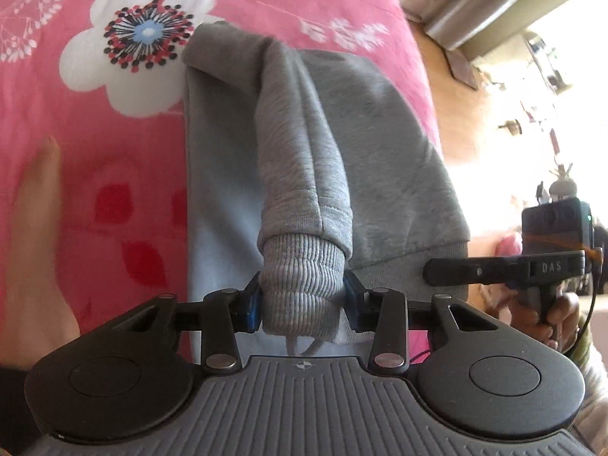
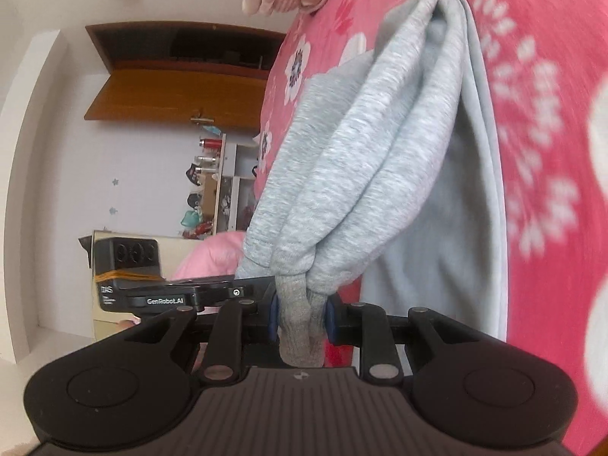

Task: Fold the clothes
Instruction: 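Carry the hanging sweatpants with both grippers and lower them onto the bedspread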

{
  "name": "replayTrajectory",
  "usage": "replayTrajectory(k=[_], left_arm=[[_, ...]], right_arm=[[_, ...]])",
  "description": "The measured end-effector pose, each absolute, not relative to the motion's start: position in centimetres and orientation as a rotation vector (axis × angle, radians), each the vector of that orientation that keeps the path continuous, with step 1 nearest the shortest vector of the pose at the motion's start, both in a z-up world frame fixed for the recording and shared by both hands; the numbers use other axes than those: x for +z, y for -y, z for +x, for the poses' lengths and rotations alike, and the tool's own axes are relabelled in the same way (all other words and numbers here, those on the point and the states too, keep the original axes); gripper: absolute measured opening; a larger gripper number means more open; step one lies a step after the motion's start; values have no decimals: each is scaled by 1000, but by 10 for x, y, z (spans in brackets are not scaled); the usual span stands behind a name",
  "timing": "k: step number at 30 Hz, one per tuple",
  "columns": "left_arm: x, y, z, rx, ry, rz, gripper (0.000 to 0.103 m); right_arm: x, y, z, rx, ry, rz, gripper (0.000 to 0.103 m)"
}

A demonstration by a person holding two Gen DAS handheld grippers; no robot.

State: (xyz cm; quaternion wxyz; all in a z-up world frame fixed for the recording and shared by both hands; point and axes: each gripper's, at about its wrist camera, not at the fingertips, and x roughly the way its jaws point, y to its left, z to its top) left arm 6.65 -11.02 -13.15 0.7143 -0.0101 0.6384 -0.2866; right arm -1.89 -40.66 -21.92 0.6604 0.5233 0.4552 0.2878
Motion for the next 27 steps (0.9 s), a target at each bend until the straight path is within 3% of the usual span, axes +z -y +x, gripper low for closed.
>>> replayTrajectory(k=[13,24,27], left_arm=[[-173,-17,-95,-684,-1303,-449,35],[-269,-64,-177,-699,-1306,-586,33],[-270,-66,-185,-701,-1305,-577,33]], right_arm=[[-196,342,-161,544,-1057,1100,26],[-240,303,-254,449,-1147,969,26],[-255,300,-279,434,-1168,964,25]])
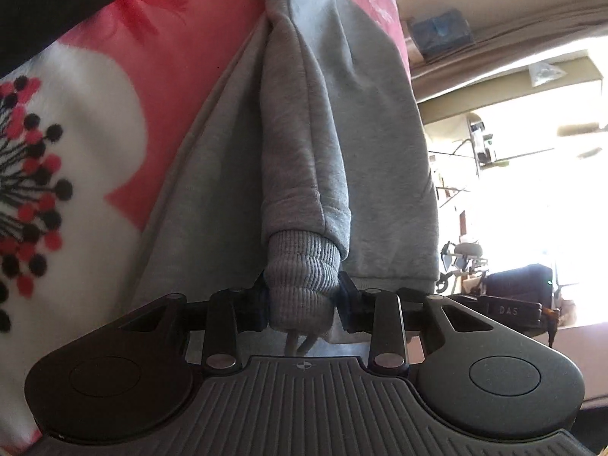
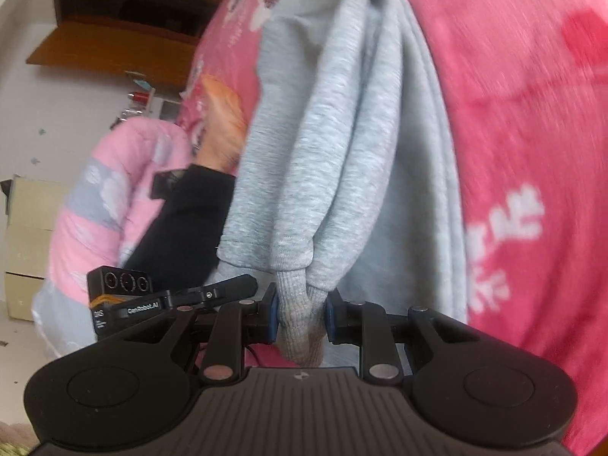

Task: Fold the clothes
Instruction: 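Carry the hanging sweatpants with both grippers and lower them onto the bedspread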

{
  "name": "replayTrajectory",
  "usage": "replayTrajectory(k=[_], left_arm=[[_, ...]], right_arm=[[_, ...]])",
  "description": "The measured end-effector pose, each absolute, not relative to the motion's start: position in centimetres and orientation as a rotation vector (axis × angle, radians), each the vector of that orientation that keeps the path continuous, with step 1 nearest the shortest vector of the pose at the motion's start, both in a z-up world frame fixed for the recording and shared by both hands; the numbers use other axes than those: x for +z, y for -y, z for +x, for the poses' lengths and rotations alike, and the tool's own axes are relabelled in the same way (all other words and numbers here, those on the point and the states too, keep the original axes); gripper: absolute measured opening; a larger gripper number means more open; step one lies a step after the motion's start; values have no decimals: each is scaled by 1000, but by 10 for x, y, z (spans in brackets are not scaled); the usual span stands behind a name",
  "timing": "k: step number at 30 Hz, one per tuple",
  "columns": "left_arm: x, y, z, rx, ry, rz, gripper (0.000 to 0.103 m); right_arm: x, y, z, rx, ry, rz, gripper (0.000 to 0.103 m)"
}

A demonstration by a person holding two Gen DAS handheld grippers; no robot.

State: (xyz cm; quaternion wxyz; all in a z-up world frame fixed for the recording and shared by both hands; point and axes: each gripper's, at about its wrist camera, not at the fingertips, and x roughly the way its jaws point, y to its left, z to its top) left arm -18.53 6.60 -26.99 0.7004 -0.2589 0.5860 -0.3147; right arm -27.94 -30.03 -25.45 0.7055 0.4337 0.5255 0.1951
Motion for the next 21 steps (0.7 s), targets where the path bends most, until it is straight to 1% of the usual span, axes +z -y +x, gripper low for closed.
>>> replayTrajectory(k=[4,9,16,21], left_arm=[[-264,-65,-185,-716,-1290,-528,33],[-267,-62,-182,-707,-1351,-513,32],[-268,-63,-184,-716,-1387,-523,32],[-273,-58,-180,-726,-1414,-496,33]], right_arm=[[-264,303,-291,460,-1143,997,25],[-281,307,-304,469,-1156,1023,25],[-284,295,-303,507,-1163,1047,25],[-285,293,-305,522,-1178,1015,25]])
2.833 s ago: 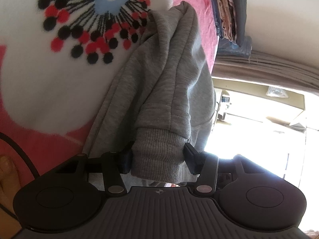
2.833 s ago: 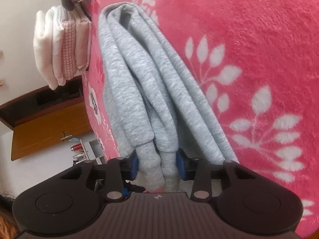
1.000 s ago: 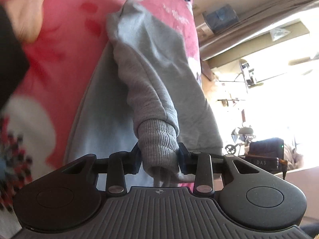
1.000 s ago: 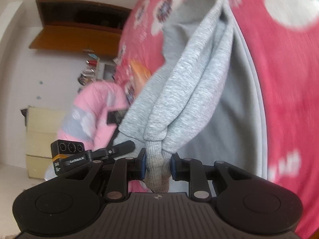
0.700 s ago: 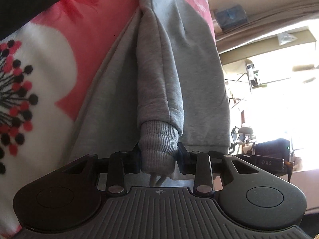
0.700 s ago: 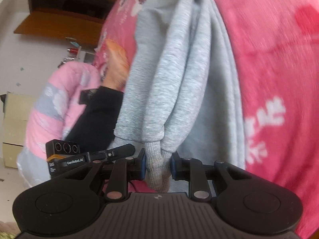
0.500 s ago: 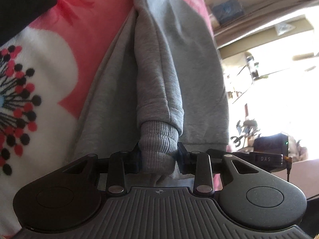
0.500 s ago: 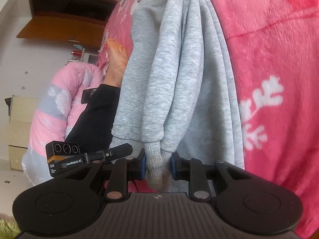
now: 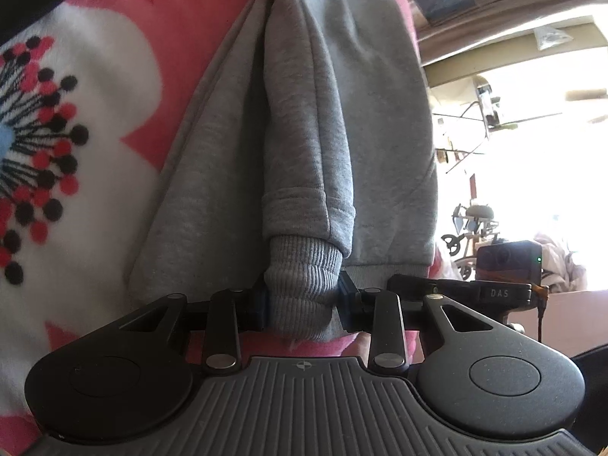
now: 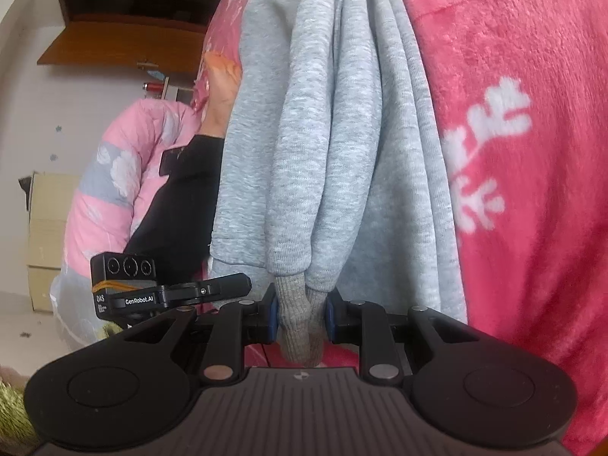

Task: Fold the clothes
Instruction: 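Carry the hanging sweatpants with both grippers and lower them onto the bedspread, then open both grippers to release the sweatpants and raise them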

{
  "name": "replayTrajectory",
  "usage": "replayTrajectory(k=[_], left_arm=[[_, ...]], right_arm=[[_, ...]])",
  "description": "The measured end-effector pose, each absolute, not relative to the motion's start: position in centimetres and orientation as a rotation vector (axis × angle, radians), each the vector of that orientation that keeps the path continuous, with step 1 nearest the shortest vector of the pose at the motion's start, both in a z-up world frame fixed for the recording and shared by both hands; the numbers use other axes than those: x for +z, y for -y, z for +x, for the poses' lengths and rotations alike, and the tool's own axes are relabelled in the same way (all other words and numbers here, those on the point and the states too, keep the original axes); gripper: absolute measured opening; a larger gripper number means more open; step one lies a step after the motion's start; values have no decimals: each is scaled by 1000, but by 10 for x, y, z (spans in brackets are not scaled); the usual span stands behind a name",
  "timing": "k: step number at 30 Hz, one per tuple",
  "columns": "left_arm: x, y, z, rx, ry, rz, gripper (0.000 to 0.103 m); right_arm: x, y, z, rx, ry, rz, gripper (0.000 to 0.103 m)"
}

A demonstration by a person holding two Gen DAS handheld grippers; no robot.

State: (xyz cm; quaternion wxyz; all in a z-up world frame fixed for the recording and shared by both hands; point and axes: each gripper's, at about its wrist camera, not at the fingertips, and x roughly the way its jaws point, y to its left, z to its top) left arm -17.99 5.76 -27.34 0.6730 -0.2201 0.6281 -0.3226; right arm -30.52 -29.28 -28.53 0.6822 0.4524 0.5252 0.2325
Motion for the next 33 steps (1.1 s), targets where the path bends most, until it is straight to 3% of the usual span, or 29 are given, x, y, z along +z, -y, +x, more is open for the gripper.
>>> replayTrajectory(k=[5,10,14,17,21,26,29,33], left_arm=[[-279,-58,-175,-734,-1432,-482,42],[-251,-67,-174,-690,-1381,-379,49],[-206,-85,-177,-658,-1221,-267,49],[-180,-78,-179,-697,-1088,-212,49],[-189,-36,-184,-804,-1031,-48,50],[-234,4,-193,-757,-1073,269,52],[-235,5,-193,-761,-1058,290,56],[-223,-2,-187,-708,-1110,257,56]], right_arm=[[-298,287,-303,500,-1204,1011,30],[-291,293,-311,467,-1216,1046,46],[-251,302,-330,368,-1173,852,47],[-218,299,-335,366,-1039,703,41],[-181,286,-334,392,-865,515,34],[-199,241,-314,462,-913,271,34],[-232,230,-314,419,-984,161,34],[-225,231,-314,383,-973,187,37]])
